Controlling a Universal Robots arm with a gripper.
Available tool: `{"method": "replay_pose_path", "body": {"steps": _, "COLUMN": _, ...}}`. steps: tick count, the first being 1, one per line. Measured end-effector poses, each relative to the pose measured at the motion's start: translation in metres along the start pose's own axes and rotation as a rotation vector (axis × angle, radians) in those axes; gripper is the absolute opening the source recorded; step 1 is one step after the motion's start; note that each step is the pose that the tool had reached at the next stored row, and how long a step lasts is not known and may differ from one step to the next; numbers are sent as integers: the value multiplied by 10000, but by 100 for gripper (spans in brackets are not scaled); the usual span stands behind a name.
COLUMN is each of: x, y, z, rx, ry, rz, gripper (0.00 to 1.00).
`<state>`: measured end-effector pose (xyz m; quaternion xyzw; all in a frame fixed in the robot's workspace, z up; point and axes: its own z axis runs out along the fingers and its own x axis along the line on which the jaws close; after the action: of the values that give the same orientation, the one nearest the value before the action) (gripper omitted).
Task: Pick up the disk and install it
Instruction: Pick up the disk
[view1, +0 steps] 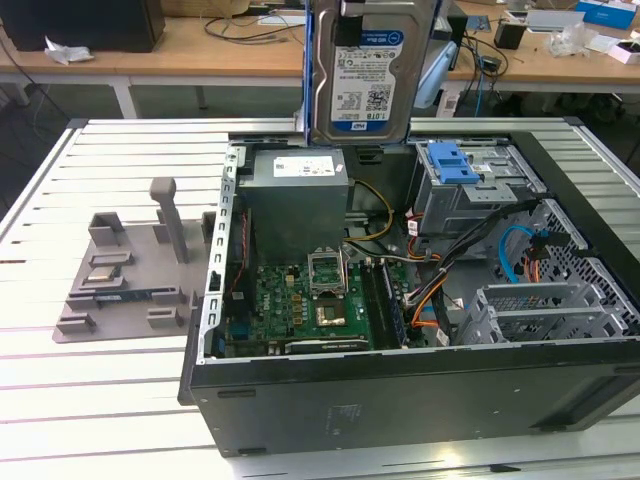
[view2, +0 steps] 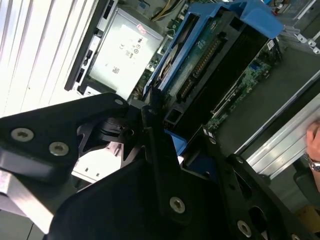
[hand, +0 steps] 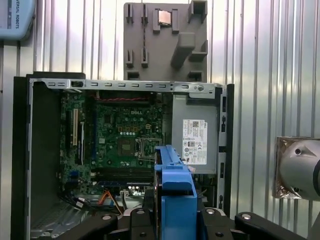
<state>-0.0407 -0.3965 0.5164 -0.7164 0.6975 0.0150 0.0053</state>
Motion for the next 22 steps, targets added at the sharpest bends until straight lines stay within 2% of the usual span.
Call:
{"method": "replay_pose_path", "body": {"steps": 4, "x": 89, "y": -4, "z": -1, "rx": 0, "ry": 0, "rz": 0, "gripper": 37}}
{"method": "replay_pose_path", "body": {"steps": 8, "x": 214, "y": -12, "z": -3, "rx": 0, "ry": 0, "rz": 0, "gripper": 37}}
{"method": "replay_pose_path", "body": {"steps": 11, "x": 281, "y": -17, "z": -3, "rx": -1, "ry": 0, "rz": 0, "gripper": 37}}
{"method": "replay_pose_path", "body": {"steps": 13, "x": 357, "y": -23, "z": -3, "rx": 0, "ry": -1, "rz": 0, "gripper": 37}}
{"method": "replay_pose_path", "body": {"steps": 15, "x": 385, "y": -25, "z": -3, "rx": 0, "ry": 0, "rz": 0, "gripper": 37}}
{"method": "replay_pose_path", "body": {"steps": 18, "x": 479, "y": -32, "z": -4, "rx": 0, "ry": 0, "rz": 0, "gripper": 37}}
{"method": "replay_pose_path", "body": {"steps": 22, "x": 541, "y": -37, "z": -4, "rx": 0, "ry": 0, "rz": -1, "gripper": 37}}
